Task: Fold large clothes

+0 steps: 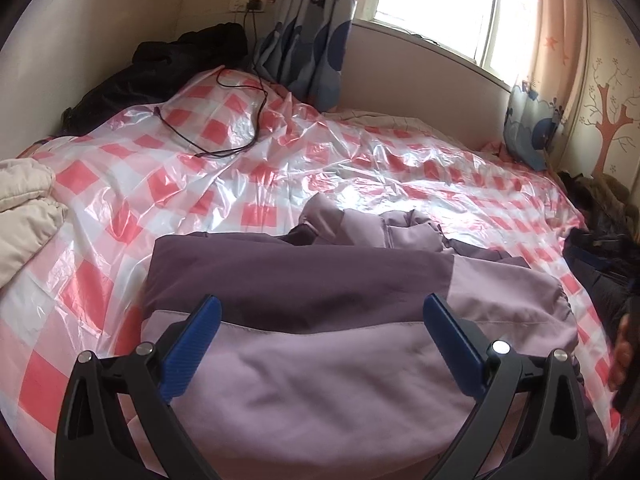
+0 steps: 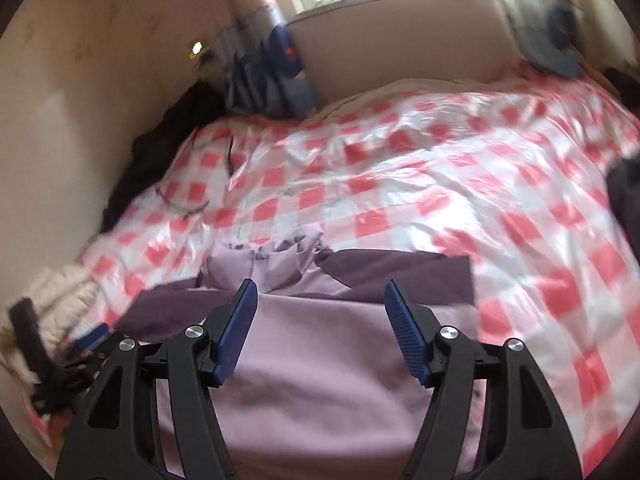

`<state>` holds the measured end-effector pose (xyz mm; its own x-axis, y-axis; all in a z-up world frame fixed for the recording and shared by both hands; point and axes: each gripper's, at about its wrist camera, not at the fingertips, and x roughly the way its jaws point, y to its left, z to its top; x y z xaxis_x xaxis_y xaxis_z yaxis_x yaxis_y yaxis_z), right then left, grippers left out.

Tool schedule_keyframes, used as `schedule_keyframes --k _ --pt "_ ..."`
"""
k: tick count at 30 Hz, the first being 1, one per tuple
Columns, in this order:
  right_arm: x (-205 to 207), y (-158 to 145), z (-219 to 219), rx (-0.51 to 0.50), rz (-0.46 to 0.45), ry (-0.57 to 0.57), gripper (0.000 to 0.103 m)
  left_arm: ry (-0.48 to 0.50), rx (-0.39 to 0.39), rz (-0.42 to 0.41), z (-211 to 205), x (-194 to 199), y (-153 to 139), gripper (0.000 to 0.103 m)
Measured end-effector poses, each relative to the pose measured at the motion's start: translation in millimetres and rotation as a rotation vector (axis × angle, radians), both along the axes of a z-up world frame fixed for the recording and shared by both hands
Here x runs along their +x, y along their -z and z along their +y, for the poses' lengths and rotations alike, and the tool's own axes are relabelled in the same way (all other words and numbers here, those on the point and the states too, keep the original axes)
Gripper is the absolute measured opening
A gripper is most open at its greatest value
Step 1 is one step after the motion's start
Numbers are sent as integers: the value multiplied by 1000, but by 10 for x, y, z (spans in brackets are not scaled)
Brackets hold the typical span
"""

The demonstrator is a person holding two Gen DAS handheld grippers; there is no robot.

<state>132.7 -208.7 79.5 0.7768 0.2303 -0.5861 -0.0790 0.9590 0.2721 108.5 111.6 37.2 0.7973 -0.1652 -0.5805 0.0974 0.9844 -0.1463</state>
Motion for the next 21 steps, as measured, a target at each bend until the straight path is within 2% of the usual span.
schedule_keyframes --k 2,4,5,7,8,10,11,13,15,18,19,21 --pt "177 167 117 -55 26 -4 63 -9 3 12 19 25 38 97" --pt "328 468 103 -111 103 27 63 -23 17 49 37 87 134 97" --pt "411 674 46 -113 161 46 63 -26 26 80 42 131 212 97" --pt "492 1047 -127 -36 234 24 57 10 43 99 7 172 350 97" --pt "475 1078 -164 -27 230 30 52 8 68 92 -22 161 363 97" --pt "410 986 -200 -3 228 36 52 -2 133 92 -97 145 365 97" --pt "337 902 -218 -1 209 39 53 -3 136 86 -107 125 337 97" --pt "80 683 -231 -27 126 31 55 8 93 69 -81 73 242 97" --pt "-148 615 -242 -77 91 32 64 2 61 38 -51 13 132 97" --pt "-287 869 -328 -159 169 40 67 -9 65 12 -24 -21 50 97" --pt "-274 1032 -411 -136 210 39 73 -13 75 35 -15 8 101 97" --pt "-259 1135 -553 -41 251 37 76 -12 88 107 2 101 271 97"
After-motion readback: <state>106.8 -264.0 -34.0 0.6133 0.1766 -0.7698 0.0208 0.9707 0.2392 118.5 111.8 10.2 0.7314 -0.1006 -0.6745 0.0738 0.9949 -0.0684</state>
